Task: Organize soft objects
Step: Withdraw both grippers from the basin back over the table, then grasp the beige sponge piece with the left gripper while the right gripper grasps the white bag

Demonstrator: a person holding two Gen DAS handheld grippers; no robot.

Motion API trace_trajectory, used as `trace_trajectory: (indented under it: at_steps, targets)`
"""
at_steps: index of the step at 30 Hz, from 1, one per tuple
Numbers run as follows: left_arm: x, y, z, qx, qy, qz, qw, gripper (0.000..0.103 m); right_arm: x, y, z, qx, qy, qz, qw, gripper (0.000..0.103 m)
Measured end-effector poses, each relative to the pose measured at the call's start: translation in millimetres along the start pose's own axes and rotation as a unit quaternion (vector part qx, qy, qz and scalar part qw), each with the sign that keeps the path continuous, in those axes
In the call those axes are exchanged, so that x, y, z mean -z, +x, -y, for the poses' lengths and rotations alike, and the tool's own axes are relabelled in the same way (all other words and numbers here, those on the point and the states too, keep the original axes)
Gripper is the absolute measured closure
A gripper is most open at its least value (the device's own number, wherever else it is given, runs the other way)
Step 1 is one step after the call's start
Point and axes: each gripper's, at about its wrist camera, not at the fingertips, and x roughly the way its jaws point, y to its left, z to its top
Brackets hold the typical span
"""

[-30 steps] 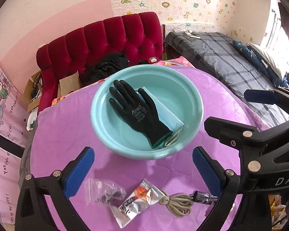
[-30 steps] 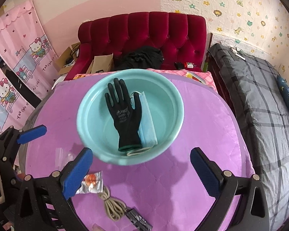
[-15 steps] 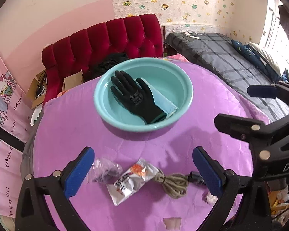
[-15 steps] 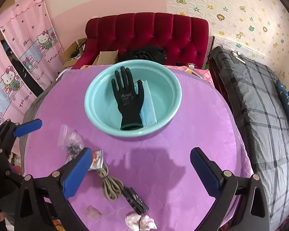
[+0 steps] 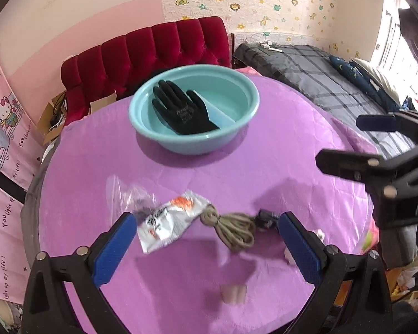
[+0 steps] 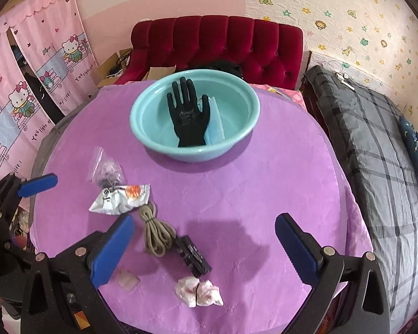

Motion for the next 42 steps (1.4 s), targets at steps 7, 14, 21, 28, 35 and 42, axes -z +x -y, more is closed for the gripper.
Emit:
trace_trajectory:
  at_steps: [7, 14, 21, 28, 35, 42]
  targets:
    - [31.6, -2.6, 4.7, 0.003, -0.008, -0.001, 1.0000, 0.000, 33.2, -0.2, 2.3, 0.002, -0.004, 0.006, 1.000, 0.000]
    - [67.7, 4.3, 8.1, 0.006, -0.011, -0.017, 0.9998, 0.000, 69.2, 8.1, 3.0, 0.007, -0.012, -0.003, 1.000, 0.000]
    - [98.4, 18.8, 13.9, 0.016, -0.020, -0.045, 0.9987, 0.000, 101.5, 26.8, 1.1, -0.004, -0.015, -0.033, 0.999, 0.000]
    - [116.0, 33.2, 16.3, 0.016, -0.022, -0.073, 0.9970, 0.000, 119.7, 48.6, -0.1, -0.008, -0.018, -0.066, 0.998, 0.000]
    - [123.0, 54.2, 9.9, 0.022, -0.036, -0.098, 0.9943, 0.000, 124.0, 73.4, 1.1, -0.018, -0.012, -0.098, 0.995, 0.000]
    - [134.0, 81.8, 6.0, 0.026, -0.047, -0.123, 0.9909, 0.000, 128.0, 97.7, -1.4, -0.018, -0.015, -0.120, 0.993, 0.000]
